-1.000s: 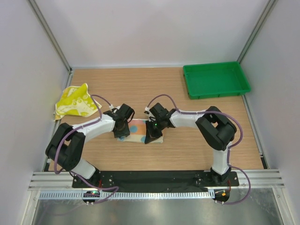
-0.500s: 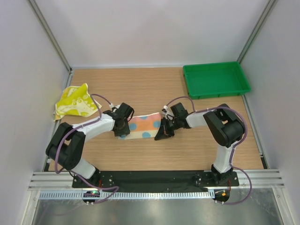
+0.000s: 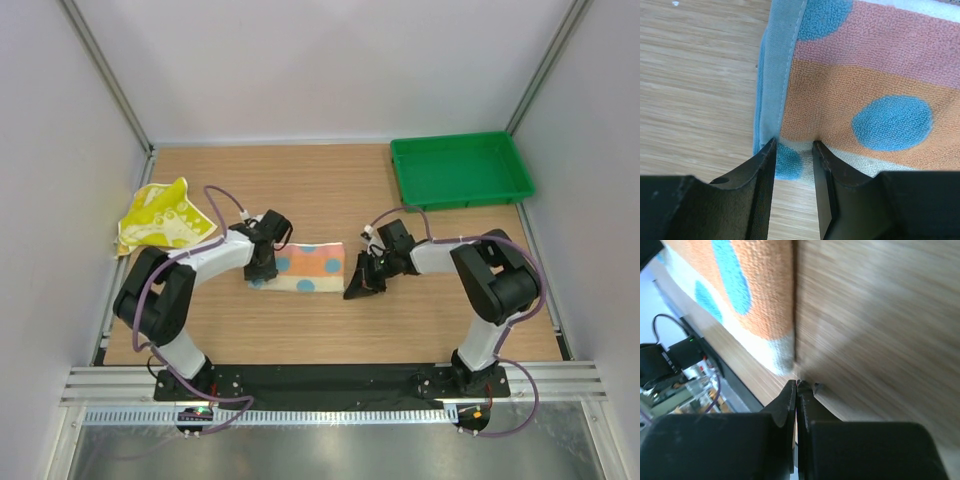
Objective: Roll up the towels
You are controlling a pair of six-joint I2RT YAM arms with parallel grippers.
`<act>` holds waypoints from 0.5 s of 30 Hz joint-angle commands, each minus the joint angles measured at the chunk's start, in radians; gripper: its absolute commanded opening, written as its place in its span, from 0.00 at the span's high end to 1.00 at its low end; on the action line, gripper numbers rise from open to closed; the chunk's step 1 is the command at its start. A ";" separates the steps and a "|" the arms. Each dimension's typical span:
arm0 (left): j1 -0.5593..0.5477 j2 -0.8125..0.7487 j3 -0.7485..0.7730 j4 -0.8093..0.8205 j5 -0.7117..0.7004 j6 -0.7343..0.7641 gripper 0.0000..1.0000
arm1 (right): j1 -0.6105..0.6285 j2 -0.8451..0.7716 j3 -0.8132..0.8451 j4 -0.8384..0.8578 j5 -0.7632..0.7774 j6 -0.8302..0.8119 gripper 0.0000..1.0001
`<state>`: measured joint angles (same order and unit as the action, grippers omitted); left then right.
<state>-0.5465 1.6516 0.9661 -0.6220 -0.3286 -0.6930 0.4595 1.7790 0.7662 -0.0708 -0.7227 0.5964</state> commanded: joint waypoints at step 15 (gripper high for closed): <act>-0.101 -0.165 0.224 -0.291 -0.288 0.078 0.25 | -0.004 -0.480 0.065 -0.417 0.418 0.020 0.43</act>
<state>-0.5785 1.5333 1.1358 -0.8425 -0.4946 -0.6304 0.4561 1.3556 0.8005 -0.3763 -0.4488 0.5732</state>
